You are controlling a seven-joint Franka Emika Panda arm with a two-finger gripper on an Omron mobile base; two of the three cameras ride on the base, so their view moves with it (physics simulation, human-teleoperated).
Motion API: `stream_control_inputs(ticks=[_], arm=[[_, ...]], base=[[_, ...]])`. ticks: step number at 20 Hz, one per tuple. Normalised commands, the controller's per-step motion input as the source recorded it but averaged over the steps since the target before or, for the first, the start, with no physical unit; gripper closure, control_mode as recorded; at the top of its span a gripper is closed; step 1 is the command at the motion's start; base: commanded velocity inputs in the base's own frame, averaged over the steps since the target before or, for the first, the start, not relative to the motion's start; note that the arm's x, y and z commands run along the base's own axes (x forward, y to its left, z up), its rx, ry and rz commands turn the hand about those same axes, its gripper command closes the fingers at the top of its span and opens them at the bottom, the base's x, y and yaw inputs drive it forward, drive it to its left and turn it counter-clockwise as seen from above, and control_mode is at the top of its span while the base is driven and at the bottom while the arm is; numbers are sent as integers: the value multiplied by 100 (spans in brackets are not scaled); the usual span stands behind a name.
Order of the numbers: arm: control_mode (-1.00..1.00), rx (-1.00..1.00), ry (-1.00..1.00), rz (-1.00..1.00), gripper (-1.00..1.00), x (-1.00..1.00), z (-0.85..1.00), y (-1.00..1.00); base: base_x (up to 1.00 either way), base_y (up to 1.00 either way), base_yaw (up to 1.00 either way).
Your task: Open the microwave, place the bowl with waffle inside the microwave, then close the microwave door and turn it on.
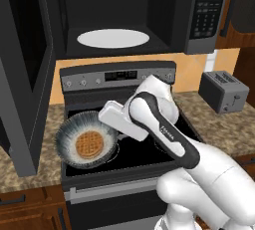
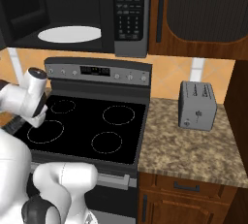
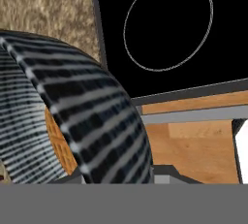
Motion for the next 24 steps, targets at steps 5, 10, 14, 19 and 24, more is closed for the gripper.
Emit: stream_control_inputs(ticks=[5, 10, 14, 19, 24], arm=[[-100, 0, -5, -27, 100, -69, 90, -59], [-100, -1, -8, -24, 100, -41, 99, -67], [-100, -3, -1, -26, 100, 0, 100, -51], [-100, 0, -4, -10, 100, -16, 100, -9], [-100, 10, -18, -2, 100, -20, 75, 0]], base=[[0, 0, 0], [0, 0, 0], [0, 0, 0], [0, 0, 0], [0, 0, 0]])
